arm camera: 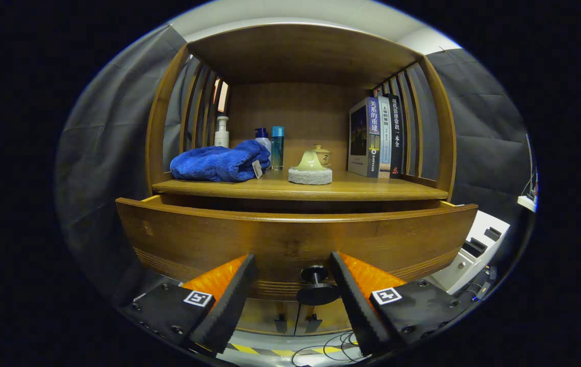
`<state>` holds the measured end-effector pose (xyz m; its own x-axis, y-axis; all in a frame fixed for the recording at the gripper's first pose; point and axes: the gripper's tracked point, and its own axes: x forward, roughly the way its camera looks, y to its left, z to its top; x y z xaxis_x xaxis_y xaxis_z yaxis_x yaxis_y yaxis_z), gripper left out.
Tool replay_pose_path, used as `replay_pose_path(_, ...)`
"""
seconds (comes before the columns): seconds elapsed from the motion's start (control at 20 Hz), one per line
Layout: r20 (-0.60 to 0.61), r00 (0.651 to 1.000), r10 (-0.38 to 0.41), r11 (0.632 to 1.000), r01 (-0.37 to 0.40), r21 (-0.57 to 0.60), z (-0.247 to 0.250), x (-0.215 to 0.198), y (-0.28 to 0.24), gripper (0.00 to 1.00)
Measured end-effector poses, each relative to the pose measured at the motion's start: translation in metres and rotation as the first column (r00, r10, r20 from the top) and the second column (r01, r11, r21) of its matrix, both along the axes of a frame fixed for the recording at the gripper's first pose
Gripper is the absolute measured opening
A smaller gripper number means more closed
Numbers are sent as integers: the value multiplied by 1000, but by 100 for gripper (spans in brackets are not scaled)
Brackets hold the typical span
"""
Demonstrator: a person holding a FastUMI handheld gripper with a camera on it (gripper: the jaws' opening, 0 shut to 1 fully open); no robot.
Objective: Pull open the drawer, take out the items inside it, and place them on the countertop above the cabinet.
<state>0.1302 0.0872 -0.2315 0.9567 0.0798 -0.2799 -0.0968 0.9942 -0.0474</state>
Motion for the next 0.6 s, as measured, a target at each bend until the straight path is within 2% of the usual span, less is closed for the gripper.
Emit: replay_pose_path(0.6, -10, 1000, -9, 1000, 9, -4, -4, 58, 6, 98)
